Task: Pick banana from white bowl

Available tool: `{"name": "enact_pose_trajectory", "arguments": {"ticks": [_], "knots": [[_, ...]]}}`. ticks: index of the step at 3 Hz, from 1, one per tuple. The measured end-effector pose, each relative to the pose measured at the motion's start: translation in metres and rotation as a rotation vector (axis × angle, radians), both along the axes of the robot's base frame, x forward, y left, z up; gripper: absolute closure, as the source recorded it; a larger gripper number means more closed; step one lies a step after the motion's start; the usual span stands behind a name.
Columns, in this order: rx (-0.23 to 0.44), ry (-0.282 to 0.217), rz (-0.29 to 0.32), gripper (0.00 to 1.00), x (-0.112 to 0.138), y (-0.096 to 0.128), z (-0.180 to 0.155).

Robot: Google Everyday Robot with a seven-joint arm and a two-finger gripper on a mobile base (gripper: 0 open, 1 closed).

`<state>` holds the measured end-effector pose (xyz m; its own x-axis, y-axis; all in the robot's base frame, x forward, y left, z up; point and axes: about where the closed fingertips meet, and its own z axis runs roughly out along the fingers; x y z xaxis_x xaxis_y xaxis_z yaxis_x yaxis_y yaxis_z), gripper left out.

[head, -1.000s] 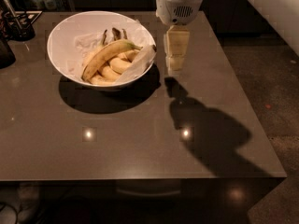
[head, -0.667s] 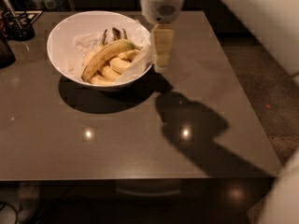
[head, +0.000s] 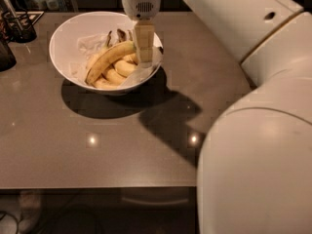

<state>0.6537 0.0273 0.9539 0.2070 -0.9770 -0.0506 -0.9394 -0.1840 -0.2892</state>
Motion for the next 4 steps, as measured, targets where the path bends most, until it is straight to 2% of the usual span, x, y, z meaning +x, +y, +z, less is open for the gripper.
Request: {"name": "enact_pose_trajectory", "arguments": {"ticks": [2,3,4], "knots": [[0.04,0.057,-0.019,0.0,0.018,0.027,-0.02],[0.056,0.084,-0.033,0.13,0.023,0.033,-0.028],[0.061,0.103,-0.044,0.21,0.027,0.038,-0.033]]}}
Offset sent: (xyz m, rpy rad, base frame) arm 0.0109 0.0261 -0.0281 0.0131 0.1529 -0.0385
